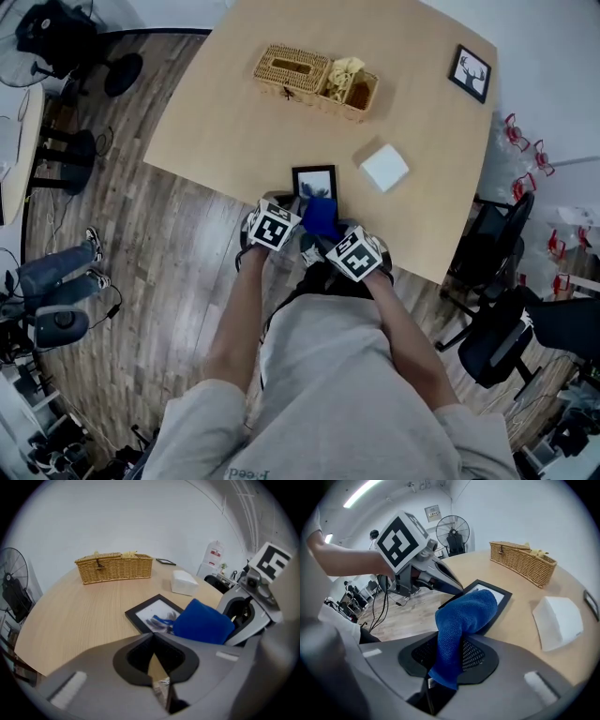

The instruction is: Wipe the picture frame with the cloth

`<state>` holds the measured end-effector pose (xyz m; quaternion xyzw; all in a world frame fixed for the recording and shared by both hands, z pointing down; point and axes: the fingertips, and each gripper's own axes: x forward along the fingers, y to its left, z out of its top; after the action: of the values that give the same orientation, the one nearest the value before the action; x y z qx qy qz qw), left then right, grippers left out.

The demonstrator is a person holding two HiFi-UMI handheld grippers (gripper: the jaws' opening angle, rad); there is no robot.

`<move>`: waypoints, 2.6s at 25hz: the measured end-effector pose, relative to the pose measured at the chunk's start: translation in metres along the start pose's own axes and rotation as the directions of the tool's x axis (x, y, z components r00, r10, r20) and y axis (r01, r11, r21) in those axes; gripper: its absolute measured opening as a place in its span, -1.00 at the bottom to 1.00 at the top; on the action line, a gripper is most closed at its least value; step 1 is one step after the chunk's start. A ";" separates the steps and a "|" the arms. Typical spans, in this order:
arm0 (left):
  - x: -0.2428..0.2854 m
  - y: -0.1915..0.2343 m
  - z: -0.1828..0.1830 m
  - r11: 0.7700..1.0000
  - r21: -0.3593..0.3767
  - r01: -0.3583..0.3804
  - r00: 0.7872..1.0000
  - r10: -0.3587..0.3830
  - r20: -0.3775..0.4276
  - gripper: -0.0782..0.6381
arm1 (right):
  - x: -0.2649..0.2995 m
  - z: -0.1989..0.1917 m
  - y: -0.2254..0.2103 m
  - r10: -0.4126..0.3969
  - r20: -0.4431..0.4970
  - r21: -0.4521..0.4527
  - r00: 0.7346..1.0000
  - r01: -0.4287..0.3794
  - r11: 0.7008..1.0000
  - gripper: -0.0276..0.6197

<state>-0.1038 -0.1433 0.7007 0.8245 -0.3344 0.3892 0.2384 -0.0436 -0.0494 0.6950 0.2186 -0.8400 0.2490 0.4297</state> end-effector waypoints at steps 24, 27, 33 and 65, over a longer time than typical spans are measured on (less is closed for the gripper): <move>-0.109 -0.102 -0.003 0.898 -0.368 -0.242 0.926 0.326 0.187 -0.64 | -0.110 -0.029 -0.016 -0.057 0.320 0.088 0.946 0.030 0.996 -0.59; -0.118 -0.120 -0.009 0.896 -0.366 -0.252 0.917 0.342 0.206 -0.64 | -0.121 -0.035 -0.014 -0.068 0.336 0.093 0.939 0.039 0.995 -0.59; -0.138 -0.143 -0.018 0.899 -0.356 -0.256 0.901 0.355 0.249 -0.64 | -0.131 -0.048 -0.004 -0.074 0.343 0.094 0.937 0.044 0.995 -0.59; -0.176 -0.171 -0.031 0.885 -0.404 -0.233 0.834 0.396 0.385 -0.64 | -0.166 -0.052 0.004 -0.142 0.478 0.099 0.867 0.107 0.989 -0.59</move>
<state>-0.0760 0.0548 0.5556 0.7710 -0.5759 0.1546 0.2233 0.0748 0.0109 0.5829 0.3423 -0.8956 0.1872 0.2137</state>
